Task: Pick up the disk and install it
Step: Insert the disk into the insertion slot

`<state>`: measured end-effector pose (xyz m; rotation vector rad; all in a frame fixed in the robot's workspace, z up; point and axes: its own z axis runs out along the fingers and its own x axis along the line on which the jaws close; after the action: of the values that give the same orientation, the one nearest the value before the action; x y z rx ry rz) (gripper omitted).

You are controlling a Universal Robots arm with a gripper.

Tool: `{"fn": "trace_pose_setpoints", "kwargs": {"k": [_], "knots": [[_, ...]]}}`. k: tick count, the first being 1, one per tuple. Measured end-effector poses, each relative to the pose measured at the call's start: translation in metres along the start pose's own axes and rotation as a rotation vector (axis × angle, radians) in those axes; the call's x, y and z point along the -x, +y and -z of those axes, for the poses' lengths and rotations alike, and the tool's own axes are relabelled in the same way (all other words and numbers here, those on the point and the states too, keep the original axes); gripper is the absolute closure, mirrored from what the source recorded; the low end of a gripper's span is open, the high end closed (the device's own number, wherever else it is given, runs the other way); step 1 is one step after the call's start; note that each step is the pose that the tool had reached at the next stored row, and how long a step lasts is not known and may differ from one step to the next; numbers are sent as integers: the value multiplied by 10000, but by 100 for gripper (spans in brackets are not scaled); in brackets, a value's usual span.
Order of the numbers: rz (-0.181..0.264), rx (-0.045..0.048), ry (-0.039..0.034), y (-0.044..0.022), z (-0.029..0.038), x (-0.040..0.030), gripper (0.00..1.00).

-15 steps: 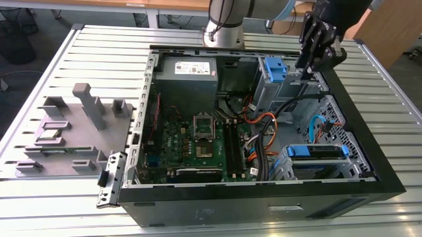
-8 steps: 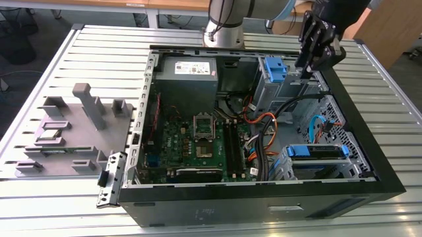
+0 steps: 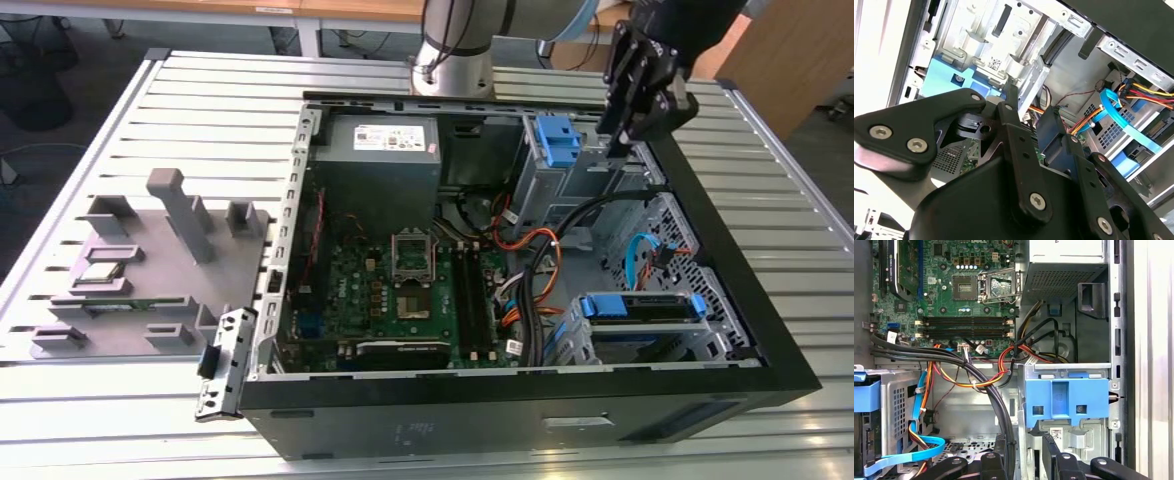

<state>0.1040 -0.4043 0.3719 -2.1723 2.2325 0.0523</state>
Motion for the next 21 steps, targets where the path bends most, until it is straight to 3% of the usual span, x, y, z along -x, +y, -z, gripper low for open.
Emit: {"fn": "trace_pose_setpoints", "kwargs": {"k": [21], "knots": [[0,0,0,2,-3,78,58]]}}
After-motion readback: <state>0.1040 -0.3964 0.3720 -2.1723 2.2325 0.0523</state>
